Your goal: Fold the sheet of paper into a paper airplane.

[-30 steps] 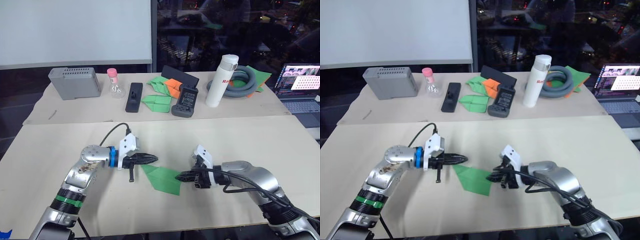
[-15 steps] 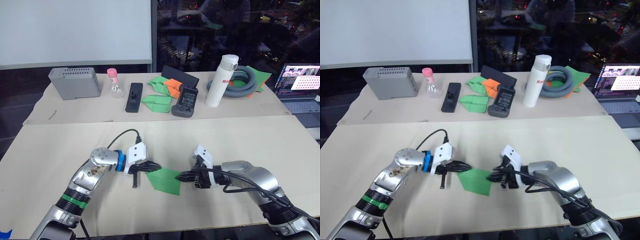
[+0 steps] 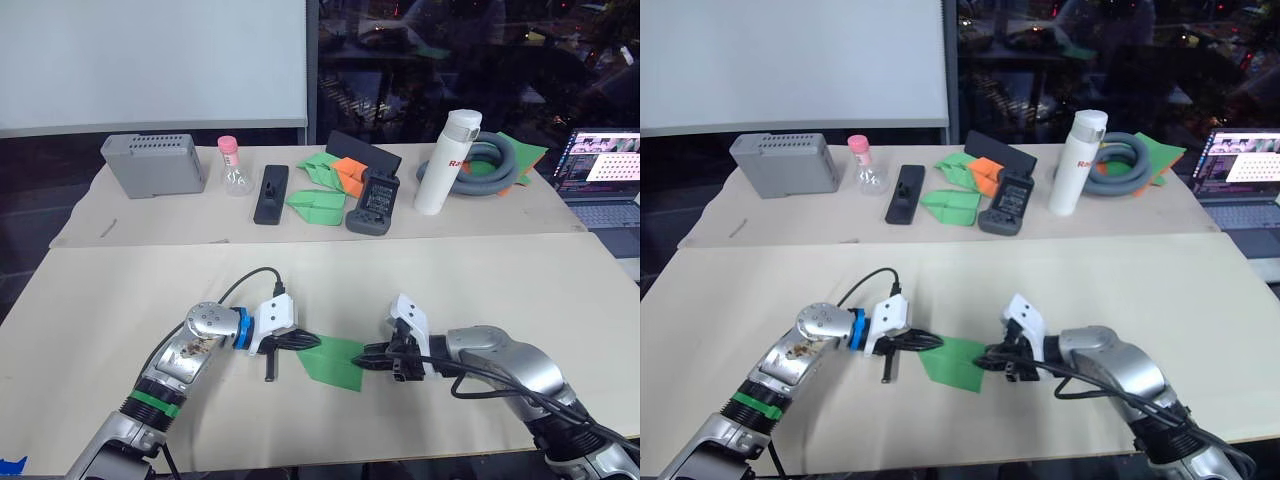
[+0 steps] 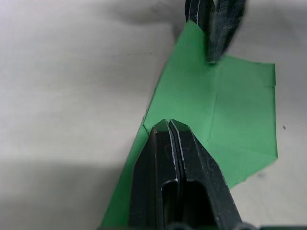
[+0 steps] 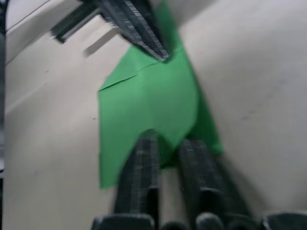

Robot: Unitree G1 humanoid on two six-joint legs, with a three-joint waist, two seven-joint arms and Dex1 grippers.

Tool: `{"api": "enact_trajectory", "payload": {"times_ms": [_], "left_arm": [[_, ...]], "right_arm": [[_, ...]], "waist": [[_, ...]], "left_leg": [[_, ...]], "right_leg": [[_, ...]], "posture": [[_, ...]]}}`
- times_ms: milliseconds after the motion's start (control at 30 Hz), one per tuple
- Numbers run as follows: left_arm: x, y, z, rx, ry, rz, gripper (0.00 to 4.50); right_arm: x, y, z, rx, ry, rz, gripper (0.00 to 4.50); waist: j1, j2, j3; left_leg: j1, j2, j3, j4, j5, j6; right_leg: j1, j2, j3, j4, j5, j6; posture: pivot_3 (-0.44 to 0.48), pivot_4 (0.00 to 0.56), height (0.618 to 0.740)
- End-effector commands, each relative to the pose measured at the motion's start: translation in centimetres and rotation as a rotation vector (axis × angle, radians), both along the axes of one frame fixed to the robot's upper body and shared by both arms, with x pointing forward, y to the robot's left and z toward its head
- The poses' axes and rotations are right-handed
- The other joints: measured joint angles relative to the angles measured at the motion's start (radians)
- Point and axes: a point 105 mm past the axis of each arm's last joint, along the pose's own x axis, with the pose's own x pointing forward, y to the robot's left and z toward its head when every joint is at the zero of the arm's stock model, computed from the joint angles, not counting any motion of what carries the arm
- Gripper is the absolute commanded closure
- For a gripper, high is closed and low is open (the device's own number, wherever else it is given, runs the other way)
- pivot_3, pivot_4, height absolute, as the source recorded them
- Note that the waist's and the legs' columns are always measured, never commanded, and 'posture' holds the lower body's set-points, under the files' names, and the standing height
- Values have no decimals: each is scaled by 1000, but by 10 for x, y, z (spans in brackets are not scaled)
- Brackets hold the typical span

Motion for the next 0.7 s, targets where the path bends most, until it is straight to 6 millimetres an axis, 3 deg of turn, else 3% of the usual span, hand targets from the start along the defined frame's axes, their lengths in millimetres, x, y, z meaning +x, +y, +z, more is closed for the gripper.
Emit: {"api": "enact_trajectory", "payload": {"times_ms": [33,100,233,333,367,600,700], "left_arm": [[-3,0,-9,27,15,-14,4500],[-3,0,-10,18,23,-14,4500],[-1,-1,-9,12,24,-16,4500],[0,-2,-8,1,24,-18,4500],[1,-2,-7,-2,25,-19,4500],[-2,-3,-6,-9,38,-32,4500],[-3,-2,-6,-7,41,-29,4500]], "right_arm": [[12,-21,-1,-59,-96,-98,2152],[17,-19,22,18,-193,-111,1563],[8,-11,49,88,-294,-57,1563],[14,-3,62,151,-359,-81,1563],[14,1,62,150,-362,-72,2083],[13,29,24,32,-442,28,4443],[12,40,15,70,-407,30,4479]], "waist": [[1,0,0],[3,1,0],[2,2,1],[-1,2,1],[-3,2,1],[-8,3,2],[-9,3,2]], "left_leg": [[0,0,0,0,0,0],[-1,0,0,0,0,0],[-3,0,0,1,1,-2],[-3,0,0,0,2,-3],[-3,0,0,0,2,-3],[-4,0,0,0,2,-3],[-4,0,0,0,2,-4]], "right_leg": [[0,0,0,0,0,0],[0,0,0,0,0,0],[-1,0,0,1,0,0],[-2,1,0,1,0,0],[-2,1,0,1,0,0],[-2,1,0,1,0,0],[-2,1,0,2,0,0]], "posture": [[0,150,740],[0,150,740],[0,150,740],[0,150,740],[0,150,740],[0,150,740],[0,150,740]]}}
